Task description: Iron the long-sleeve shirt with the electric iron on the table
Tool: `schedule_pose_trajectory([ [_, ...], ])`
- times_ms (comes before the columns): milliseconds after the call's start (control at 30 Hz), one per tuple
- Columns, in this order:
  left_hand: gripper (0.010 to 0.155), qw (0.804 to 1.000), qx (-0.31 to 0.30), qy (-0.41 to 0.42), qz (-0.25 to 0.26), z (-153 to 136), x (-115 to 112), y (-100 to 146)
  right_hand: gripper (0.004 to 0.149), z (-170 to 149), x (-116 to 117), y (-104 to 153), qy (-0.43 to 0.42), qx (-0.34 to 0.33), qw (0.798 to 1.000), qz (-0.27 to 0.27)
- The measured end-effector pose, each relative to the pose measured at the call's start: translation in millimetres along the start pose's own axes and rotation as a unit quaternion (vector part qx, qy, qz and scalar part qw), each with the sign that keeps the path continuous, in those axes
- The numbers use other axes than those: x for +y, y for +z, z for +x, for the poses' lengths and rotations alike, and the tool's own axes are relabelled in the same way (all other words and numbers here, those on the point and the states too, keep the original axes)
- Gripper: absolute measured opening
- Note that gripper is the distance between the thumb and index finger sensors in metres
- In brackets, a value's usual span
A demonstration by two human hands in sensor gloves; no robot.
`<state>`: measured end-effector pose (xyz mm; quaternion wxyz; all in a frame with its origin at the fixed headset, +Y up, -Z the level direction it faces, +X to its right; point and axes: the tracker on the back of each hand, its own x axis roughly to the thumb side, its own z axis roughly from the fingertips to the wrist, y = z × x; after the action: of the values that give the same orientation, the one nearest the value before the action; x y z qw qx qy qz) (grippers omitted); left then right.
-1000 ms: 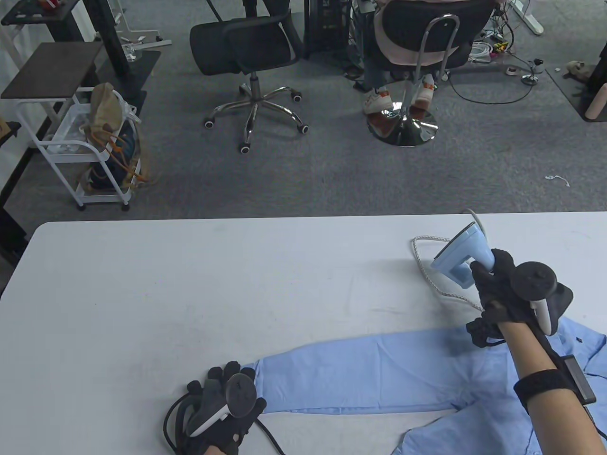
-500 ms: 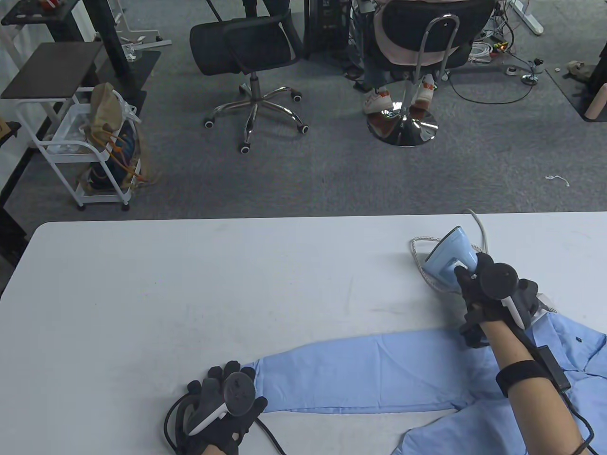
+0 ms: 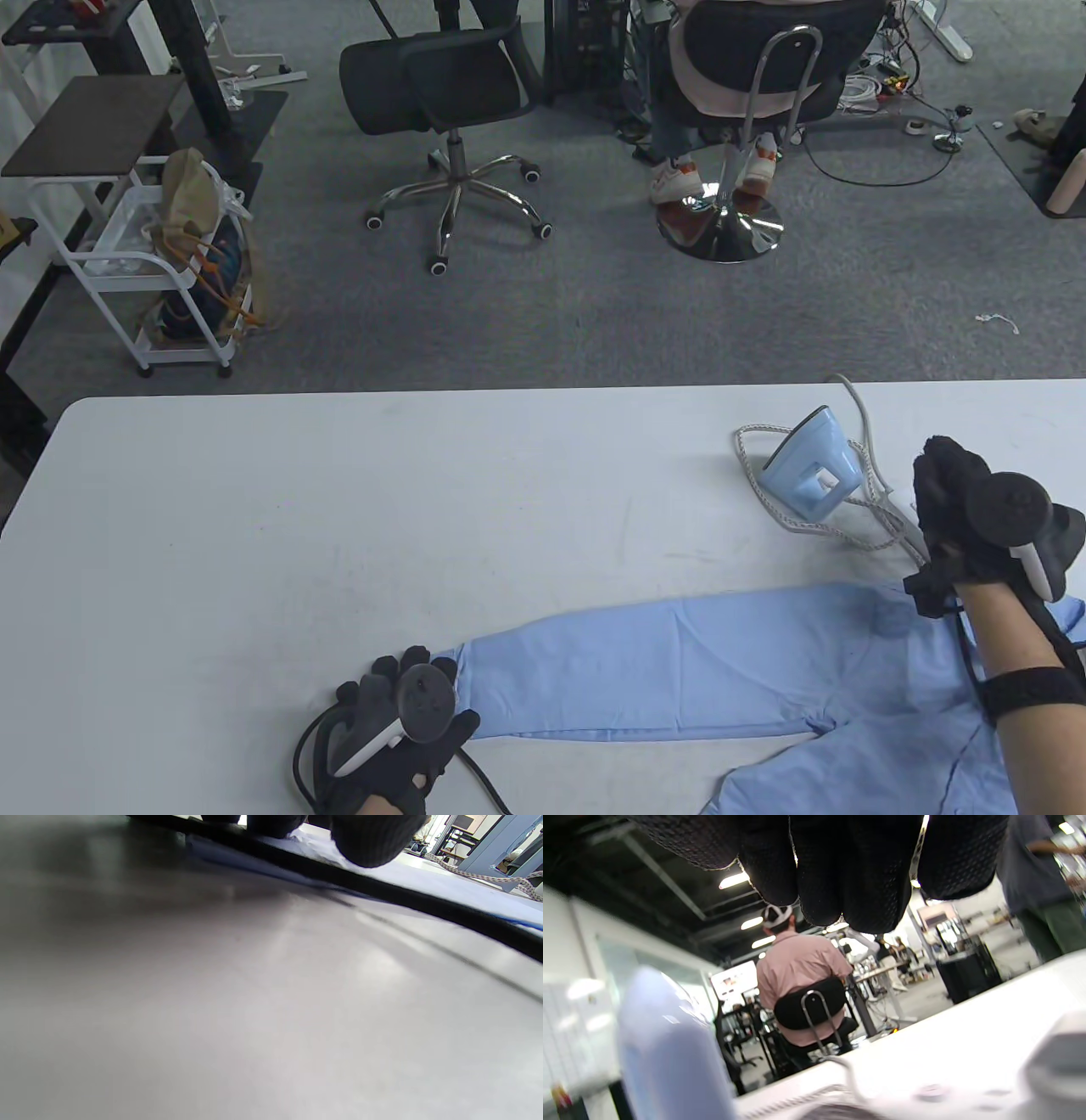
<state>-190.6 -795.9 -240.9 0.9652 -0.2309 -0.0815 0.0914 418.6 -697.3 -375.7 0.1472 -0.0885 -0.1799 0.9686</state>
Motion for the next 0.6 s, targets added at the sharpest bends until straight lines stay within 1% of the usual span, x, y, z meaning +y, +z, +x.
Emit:
schedule_pose_trajectory([
  [33,0.078,1.000,0.000,0.001,-0.001,0,0,0,0.048,-1,5,0,0.041,-0.010,0.999,0.008],
  [100,0.079,1.000,0.000,0.000,-0.001,0,0,0,0.050,-5,24,0,0.149,-0.025,0.986,0.073],
  [167,0.079,1.000,0.001,-0.002,0.000,0,0,0,0.058,-9,45,1,0.247,-0.033,0.957,0.149],
  [200,0.079,1.000,0.001,-0.002,0.000,0,0,0,0.061,-11,52,2,0.277,-0.032,0.946,0.166],
  [233,0.079,1.000,0.001,-0.002,0.000,0,0,0,0.060,-13,60,3,0.307,-0.033,0.932,0.188],
  [267,0.079,1.000,0.001,-0.001,0.000,0,0,0,0.060,-14,63,3,0.312,-0.030,0.932,0.184],
  [300,0.079,1.000,0.001,-0.001,0.001,0,0,0,0.058,-16,67,2,0.300,-0.021,0.935,0.188],
  [367,0.079,1.000,0.001,-0.001,0.001,-1,0,0,0.060,-22,71,-2,0.278,0.021,0.935,0.219],
  [433,0.079,1.000,0.001,0.000,0.000,-1,0,0,0.061,-30,72,-6,0.231,0.070,0.931,0.275],
  [500,0.078,1.000,0.001,0.000,0.000,-1,0,0,0.058,-32,67,-7,0.207,0.070,0.943,0.251],
  [567,0.078,1.000,0.001,0.001,0.001,-1,0,0,0.058,-36,66,-7,0.193,0.064,0.945,0.256],
  [600,0.079,1.000,0.001,0.001,0.001,-1,0,0,0.059,-38,65,-6,0.191,0.055,0.947,0.250],
])
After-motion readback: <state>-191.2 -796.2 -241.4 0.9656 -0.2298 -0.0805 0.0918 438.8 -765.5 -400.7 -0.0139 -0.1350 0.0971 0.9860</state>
